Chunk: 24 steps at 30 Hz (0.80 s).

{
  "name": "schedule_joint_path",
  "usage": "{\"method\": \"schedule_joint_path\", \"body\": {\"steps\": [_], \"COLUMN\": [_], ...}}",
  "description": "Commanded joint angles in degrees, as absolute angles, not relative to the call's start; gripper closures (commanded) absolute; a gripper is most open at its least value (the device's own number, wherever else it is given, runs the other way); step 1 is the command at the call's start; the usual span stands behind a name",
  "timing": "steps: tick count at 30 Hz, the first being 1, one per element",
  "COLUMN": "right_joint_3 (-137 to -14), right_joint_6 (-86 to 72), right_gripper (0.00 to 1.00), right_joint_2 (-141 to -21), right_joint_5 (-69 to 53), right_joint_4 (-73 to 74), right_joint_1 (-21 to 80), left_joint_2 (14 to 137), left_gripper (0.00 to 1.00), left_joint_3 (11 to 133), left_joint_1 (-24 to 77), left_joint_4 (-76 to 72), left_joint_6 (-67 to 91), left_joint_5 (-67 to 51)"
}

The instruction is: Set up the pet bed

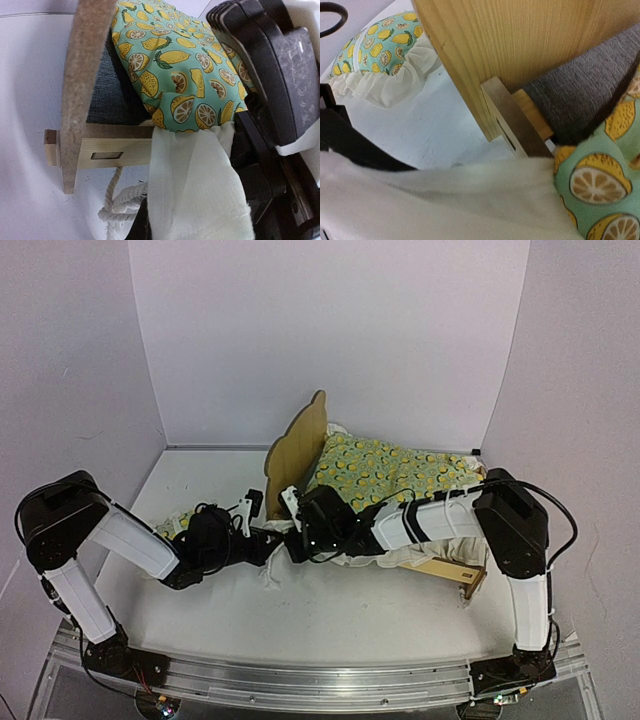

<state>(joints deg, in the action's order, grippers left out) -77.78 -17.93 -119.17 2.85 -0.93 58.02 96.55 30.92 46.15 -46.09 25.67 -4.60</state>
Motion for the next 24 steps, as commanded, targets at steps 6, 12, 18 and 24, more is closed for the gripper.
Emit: {"method": "schedule_joint_path", "body": {"steps": [6, 12, 18, 24], "right_joint_3": [-79.8, -79.4, -80.1, -76.9], "right_joint_6": [-8.1, -13.6, -15.7, -13.6], "right_gripper": [1.00, 1.00, 1.00, 1.00], "right_joint_2": [-120.3, -121.8, -124.8, -125.6], "right_joint_5": [7.1, 3.4, 1.5, -4.9], "right_joint_4": [-6.1, -11.0, -17.7, -27.3], "right_joint_1": [57.7, 56.4, 55.8, 54.5], "left_joint_2": [94.7, 95.6, 97.4, 99.9], "left_gripper": [1.00, 1.00, 1.00, 1.00], "left_joint_3": [31.4, 31.4, 31.7, 33.4], "left_joint_1": [42.9, 40.7, 38.8, 38.3], "left_joint_4": [-43.0, -42.6, -42.7, -42.7], "left_joint_6": [29.2, 31.5, 34.0, 35.1], "left_joint_5": [-8.0, -13.6, -19.5, -22.3]}}
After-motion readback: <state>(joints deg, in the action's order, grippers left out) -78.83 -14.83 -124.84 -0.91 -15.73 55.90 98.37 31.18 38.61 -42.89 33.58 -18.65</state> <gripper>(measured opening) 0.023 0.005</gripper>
